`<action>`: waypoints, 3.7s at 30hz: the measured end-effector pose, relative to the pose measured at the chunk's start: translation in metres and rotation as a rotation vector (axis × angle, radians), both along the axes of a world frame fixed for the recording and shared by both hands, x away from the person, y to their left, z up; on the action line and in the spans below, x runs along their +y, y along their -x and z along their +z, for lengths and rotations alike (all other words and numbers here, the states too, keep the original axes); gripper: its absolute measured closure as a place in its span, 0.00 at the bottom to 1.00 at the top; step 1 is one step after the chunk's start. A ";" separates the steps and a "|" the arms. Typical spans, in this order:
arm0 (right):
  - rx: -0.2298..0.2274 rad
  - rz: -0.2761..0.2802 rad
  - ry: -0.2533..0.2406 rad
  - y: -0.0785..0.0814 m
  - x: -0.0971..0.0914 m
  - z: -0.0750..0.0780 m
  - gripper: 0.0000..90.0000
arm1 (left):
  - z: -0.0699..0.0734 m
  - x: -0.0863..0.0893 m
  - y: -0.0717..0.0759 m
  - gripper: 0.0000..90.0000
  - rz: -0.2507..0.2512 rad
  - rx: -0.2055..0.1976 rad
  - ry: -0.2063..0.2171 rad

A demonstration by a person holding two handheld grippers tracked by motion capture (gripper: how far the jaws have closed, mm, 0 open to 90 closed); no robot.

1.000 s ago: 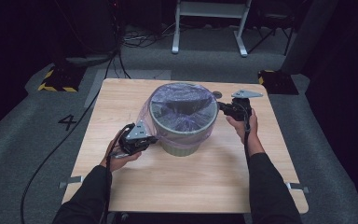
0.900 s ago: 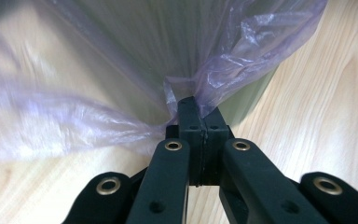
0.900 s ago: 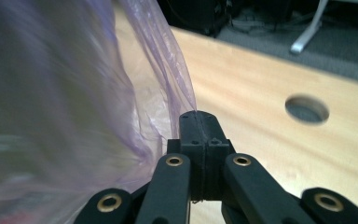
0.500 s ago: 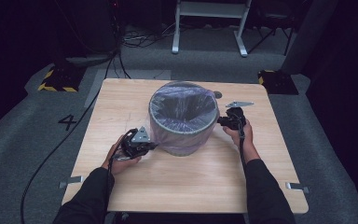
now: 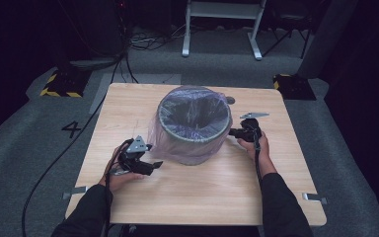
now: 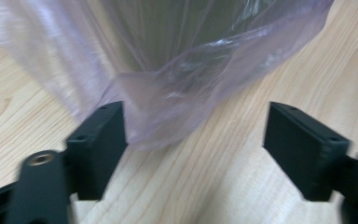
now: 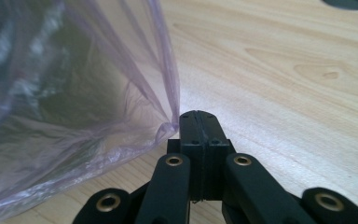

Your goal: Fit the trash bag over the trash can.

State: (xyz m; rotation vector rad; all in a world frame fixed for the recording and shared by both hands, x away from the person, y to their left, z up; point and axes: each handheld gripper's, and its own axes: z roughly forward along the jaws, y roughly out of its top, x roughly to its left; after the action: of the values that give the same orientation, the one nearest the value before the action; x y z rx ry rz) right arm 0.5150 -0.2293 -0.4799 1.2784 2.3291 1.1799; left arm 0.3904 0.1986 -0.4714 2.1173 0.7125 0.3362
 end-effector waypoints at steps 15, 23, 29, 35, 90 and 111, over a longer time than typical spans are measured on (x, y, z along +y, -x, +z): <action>-0.200 0.082 -0.117 0.035 -0.038 0.068 0.52 | -0.001 0.015 0.042 0.17 0.051 -0.046 -0.074; -0.285 0.147 -0.155 0.059 -0.037 0.107 0.38 | -0.014 0.013 0.043 0.18 0.048 0.044 -0.102; -0.344 0.214 -0.129 0.076 -0.023 0.129 0.30 | -0.022 0.011 0.045 0.18 0.051 0.078 -0.109; -0.383 0.239 -0.114 0.083 -0.010 0.143 0.28 | -0.026 0.009 0.041 0.18 0.056 0.101 -0.111; -0.258 0.449 0.147 0.056 0.105 0.156 0.27 | -0.033 0.007 0.038 0.16 0.048 0.080 -0.110; -0.173 0.485 0.215 0.049 0.114 0.151 0.19 | -0.033 0.008 0.038 0.16 0.047 0.080 -0.110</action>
State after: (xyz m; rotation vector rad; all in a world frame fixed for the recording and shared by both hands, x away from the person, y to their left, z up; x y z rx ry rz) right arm 0.4658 -0.1157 -0.3293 0.5301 2.6217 1.0699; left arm 0.3527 0.2061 -0.5043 2.2309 0.8077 0.3244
